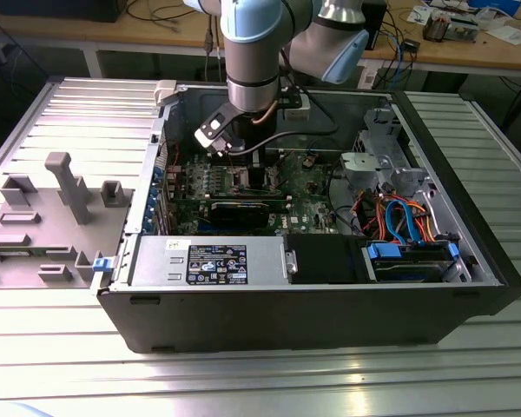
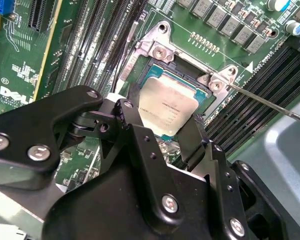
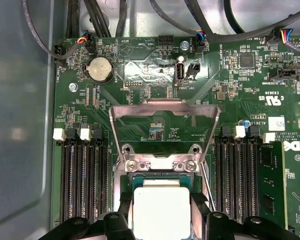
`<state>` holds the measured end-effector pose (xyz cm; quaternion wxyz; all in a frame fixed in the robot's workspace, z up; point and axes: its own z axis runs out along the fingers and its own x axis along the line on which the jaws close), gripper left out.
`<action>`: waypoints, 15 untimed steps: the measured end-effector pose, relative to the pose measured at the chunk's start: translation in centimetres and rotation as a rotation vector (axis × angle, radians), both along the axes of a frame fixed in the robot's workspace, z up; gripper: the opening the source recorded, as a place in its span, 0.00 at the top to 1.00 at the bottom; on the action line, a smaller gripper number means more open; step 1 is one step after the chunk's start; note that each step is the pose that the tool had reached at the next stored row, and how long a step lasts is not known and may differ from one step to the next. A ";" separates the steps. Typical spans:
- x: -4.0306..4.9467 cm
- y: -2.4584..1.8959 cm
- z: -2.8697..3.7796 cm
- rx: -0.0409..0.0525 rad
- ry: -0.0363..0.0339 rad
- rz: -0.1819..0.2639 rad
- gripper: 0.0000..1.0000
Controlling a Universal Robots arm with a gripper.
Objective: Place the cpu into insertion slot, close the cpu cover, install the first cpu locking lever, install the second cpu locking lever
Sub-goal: 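Place the cpu into insertion slot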
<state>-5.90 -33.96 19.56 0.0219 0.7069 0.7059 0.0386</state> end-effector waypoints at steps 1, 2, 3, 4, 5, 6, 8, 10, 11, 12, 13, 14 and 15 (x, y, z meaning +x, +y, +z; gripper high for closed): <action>0.01 0.02 -0.02 0.0012 -0.0003 0.000 0.46; 0.02 0.02 -0.04 0.0013 -0.0008 0.000 0.45; 0.01 0.02 -0.03 0.0008 -0.0006 0.000 0.39; 0.01 0.01 -0.02 0.0005 -0.0002 0.000 0.39; 0.00 0.00 -0.01 0.0002 -0.0001 0.000 0.39; 0.01 0.00 -0.01 0.0002 -0.0001 0.000 0.39; 0.01 0.00 0.00 0.0006 -0.0001 -0.001 0.39; 0.01 0.00 0.16 0.0011 0.0006 -0.001 0.39; 0.01 0.00 0.24 0.0010 0.0008 -0.001 0.39; 0.01 0.00 0.34 0.0010 0.0012 -0.001 0.39; 0.01 0.00 0.57 0.0011 0.0026 -0.001 0.39; 0.01 0.00 0.90 0.0010 0.0047 -0.001 0.39; 0.01 0.00 1.15 0.0010 0.0067 -0.001 0.39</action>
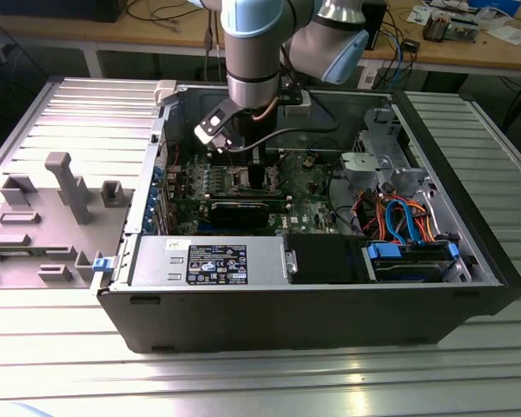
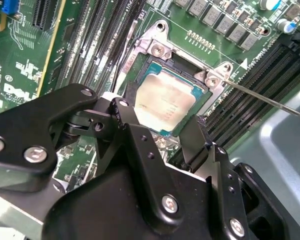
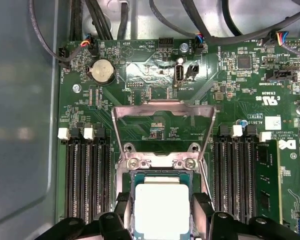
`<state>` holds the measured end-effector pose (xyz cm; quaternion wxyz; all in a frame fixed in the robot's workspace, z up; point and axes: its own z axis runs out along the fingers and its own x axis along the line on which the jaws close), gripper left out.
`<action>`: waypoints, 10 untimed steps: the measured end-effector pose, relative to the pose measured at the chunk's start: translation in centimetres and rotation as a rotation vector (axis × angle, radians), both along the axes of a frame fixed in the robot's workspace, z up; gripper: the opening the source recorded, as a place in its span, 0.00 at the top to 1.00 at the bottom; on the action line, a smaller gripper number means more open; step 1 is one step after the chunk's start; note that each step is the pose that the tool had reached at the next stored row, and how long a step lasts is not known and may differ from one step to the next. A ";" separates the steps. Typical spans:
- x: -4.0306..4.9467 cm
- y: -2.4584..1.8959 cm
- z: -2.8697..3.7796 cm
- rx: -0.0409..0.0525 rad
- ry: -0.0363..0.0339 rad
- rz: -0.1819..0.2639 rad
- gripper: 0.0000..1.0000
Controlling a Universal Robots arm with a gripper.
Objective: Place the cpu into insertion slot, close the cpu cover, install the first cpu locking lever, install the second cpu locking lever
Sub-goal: 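Place the cpu into insertion slot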
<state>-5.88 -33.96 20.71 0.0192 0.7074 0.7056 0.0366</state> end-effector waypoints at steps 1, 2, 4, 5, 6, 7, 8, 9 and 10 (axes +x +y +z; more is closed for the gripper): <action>0.00 0.00 0.18 0.0000 0.0016 0.000 0.39; 0.00 0.00 0.33 0.0001 0.0027 0.000 0.39; 0.00 0.00 0.66 0.0001 0.0060 0.000 0.39; 0.00 0.01 0.69 0.0001 0.0065 0.000 0.39; 0.00 0.00 0.72 0.0002 0.0068 0.000 0.39; 0.00 0.00 0.73 0.0003 0.0068 0.000 0.39; 0.00 0.00 0.74 0.0001 0.0069 0.000 0.39; 0.00 0.00 0.75 0.0000 0.0070 0.000 0.39; 0.00 0.00 0.75 0.0001 0.0069 0.000 0.39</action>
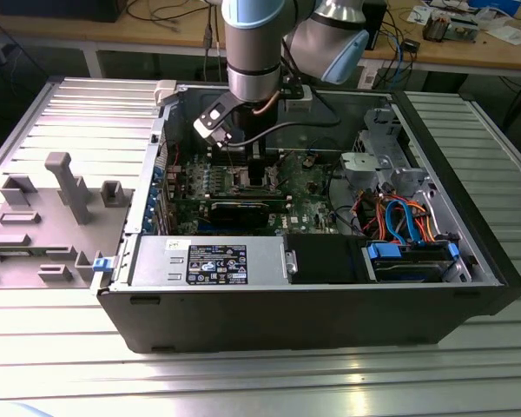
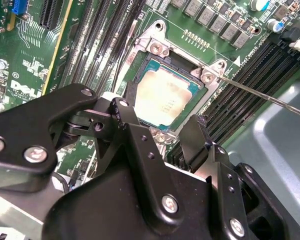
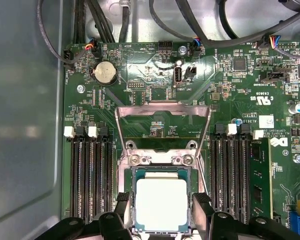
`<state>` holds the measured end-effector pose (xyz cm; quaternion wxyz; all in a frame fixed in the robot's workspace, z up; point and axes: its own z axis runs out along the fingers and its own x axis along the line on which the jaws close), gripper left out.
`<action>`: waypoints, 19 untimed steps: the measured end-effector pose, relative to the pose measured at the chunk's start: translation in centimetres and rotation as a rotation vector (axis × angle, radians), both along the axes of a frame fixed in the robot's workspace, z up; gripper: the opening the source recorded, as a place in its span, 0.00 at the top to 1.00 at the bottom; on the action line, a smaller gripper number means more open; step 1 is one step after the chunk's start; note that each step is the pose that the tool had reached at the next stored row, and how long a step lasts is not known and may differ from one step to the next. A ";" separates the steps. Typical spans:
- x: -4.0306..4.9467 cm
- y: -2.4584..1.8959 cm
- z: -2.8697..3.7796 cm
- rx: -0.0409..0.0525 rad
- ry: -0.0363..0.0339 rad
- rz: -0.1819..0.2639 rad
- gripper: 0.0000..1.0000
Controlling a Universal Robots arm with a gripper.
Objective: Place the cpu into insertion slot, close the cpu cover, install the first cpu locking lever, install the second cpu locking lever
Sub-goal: 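Place the cpu into insertion slot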
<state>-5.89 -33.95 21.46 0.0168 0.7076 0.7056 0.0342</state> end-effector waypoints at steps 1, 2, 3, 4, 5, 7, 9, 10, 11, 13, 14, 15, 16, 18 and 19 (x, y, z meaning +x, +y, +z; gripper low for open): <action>0.00 0.00 0.00 0.0000 0.0000 0.000 0.39; 0.00 0.00 0.01 -0.0001 0.0000 0.000 0.39; 0.00 0.00 0.01 0.0000 0.0000 0.000 0.39; 0.00 -0.02 -0.02 -0.0001 0.0001 0.000 0.39; 0.00 -0.02 -0.05 -0.0002 0.0002 0.000 0.39; 0.00 -0.02 -0.05 -0.0003 0.0003 0.000 0.39; 0.00 -0.02 -0.06 -0.0001 0.0001 0.000 0.39; 0.00 -0.02 -0.07 -0.0002 0.0001 0.000 0.38; 0.01 0.00 -0.16 0.0003 -0.0001 0.000 0.31; 0.00 0.03 -0.28 0.0003 0.0003 0.000 0.31; 0.01 0.08 -0.44 0.0019 0.0008 0.000 0.31; 0.00 0.10 -0.57 0.0031 0.0013 0.000 0.31; 0.00 0.12 -0.71 0.0043 0.0015 0.000 0.31; -0.01 0.13 -0.95 0.0053 0.0020 0.000 0.31; -0.01 0.13 -1.05 0.0057 0.0021 0.000 0.31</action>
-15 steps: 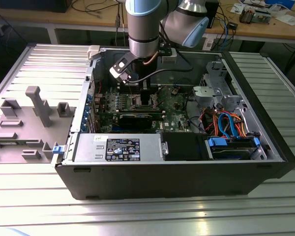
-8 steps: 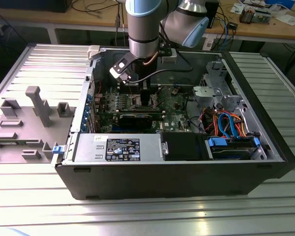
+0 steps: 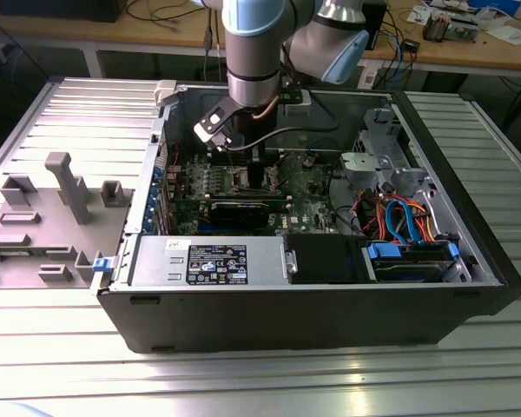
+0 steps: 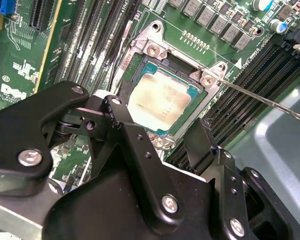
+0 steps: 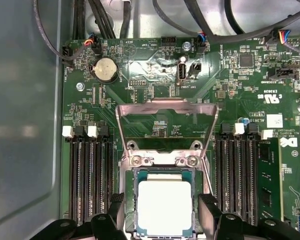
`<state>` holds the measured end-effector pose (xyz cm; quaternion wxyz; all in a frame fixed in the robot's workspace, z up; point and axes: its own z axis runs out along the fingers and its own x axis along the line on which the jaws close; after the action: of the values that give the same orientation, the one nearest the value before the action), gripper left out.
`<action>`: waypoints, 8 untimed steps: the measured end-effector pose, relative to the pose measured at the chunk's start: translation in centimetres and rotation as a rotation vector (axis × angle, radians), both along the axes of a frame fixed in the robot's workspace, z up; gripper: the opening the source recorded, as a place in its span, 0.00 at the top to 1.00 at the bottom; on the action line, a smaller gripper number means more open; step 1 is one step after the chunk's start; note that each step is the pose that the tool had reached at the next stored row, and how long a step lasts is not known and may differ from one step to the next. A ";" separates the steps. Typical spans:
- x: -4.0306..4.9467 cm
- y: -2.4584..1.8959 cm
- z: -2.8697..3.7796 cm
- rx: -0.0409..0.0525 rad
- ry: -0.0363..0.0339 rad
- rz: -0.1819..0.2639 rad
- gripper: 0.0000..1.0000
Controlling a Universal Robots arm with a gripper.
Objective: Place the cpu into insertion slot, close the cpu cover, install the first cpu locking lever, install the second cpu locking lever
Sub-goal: 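Place the cpu into insertion slot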
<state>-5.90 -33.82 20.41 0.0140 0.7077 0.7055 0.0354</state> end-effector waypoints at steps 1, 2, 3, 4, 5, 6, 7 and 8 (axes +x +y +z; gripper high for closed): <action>-0.02 0.00 -0.13 0.0001 0.0000 0.000 0.31; -0.07 0.00 -0.25 0.0002 0.0000 0.000 0.31; -0.08 0.00 -0.32 0.0002 0.0000 0.000 0.31; -0.12 0.00 -0.44 0.0007 0.0001 0.000 0.31; -0.13 0.02 -0.47 0.0054 0.0001 0.000 0.31; -0.14 0.05 -0.50 0.0107 0.0000 0.000 0.31; -0.13 0.07 -0.51 0.0124 0.0000 0.000 0.31; -0.13 0.09 -0.53 0.0149 0.0000 0.000 0.31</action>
<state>-6.03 -33.73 19.88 0.0087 0.7078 0.7052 0.0407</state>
